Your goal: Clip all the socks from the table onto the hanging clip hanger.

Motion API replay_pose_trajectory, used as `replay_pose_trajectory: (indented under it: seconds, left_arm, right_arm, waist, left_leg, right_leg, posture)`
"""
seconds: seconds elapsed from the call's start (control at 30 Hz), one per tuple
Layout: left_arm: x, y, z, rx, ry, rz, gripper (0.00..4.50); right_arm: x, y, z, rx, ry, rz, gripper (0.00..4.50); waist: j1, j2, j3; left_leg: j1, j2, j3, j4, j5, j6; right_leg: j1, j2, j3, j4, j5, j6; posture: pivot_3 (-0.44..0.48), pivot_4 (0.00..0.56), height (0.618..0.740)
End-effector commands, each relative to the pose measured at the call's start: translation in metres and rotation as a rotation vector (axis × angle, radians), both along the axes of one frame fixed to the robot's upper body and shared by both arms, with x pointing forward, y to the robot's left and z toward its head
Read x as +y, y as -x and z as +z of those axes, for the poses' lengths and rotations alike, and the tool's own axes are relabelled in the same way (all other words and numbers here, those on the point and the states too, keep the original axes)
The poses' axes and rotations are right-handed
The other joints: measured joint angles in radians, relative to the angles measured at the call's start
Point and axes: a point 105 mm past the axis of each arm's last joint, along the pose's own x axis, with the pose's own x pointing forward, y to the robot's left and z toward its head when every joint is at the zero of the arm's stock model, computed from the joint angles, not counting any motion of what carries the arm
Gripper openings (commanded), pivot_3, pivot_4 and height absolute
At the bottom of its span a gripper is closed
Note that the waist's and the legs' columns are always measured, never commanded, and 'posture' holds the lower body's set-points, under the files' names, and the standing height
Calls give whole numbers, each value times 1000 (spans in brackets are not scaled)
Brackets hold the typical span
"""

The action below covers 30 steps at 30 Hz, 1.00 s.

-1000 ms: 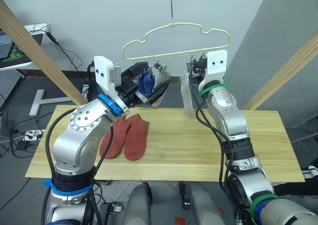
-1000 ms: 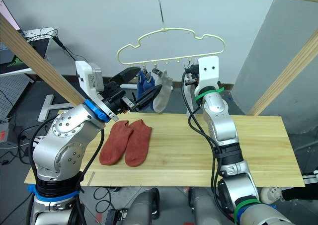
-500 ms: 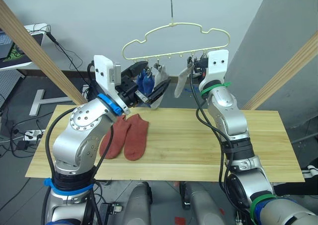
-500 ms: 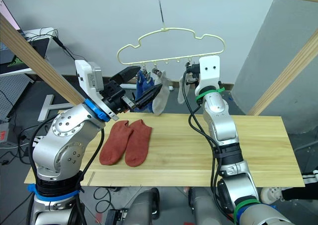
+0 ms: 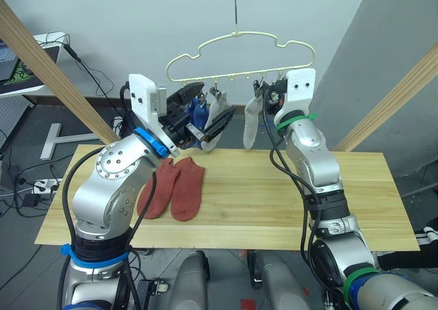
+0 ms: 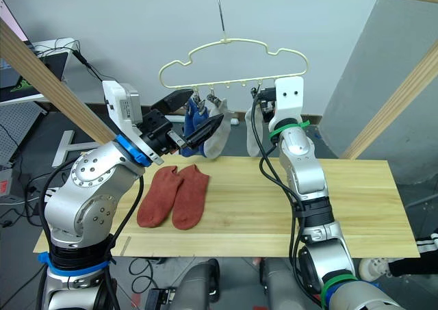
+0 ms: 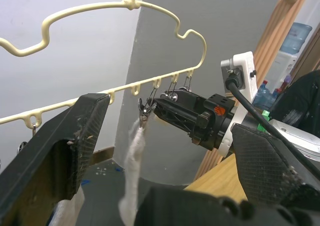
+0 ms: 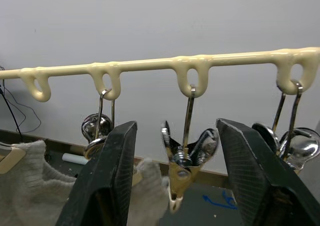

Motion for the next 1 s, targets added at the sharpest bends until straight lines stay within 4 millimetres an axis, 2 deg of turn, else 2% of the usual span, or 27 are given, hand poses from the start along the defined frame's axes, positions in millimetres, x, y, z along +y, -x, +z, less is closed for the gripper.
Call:
replay_pose_trajectory:
  seconds: [0.03, 0.13, 0.2, 0.8, 1.0]
  left_arm:
    - [-3, 10, 13, -65, -1, -18, 4500]
    - [-3, 10, 13, -65, -1, -19, 4500]
    - [-2, 10, 13, -64, -2, -18, 4500]
    - [-4, 10, 13, -65, 0, -18, 4500]
    - [-4, 12, 13, -65, -1, -18, 4500]
  right_arm:
    - [2, 5, 24, -84, -23, 5, 2607]
    - [3, 5, 23, -82, -24, 7, 2065]
    - [3, 4, 23, -80, -23, 7, 1460]
    - [6, 4, 23, -81, -12, 17, 1460]
    - [16, 3, 25, -79, -30, 50, 1460]
  waist:
    - [0, 0, 0]
    - [0, 0, 0]
    - [0, 0, 0]
    - [0, 0, 0]
    - [0, 0, 0]
  left_leg:
    - [0, 0, 0, 0, 0, 0]
    - [0, 0, 0, 0, 0, 0]
    - [0, 0, 0, 0, 0, 0]
    - [0, 0, 0, 0, 0, 0]
    - [0, 0, 0, 0, 0, 0]
  right_leg:
    - [0, 0, 0, 0, 0, 0]
    - [0, 0, 0, 0, 0, 0]
    - [0, 0, 0, 0, 0, 0]
    - [0, 0, 0, 0, 0, 0]
    - [0, 0, 0, 0, 0, 0]
  posture:
    - [45, 300, 740]
    - [45, 300, 740]
    - [45, 300, 740]
    - [50, 308, 740]
    - [55, 311, 740]
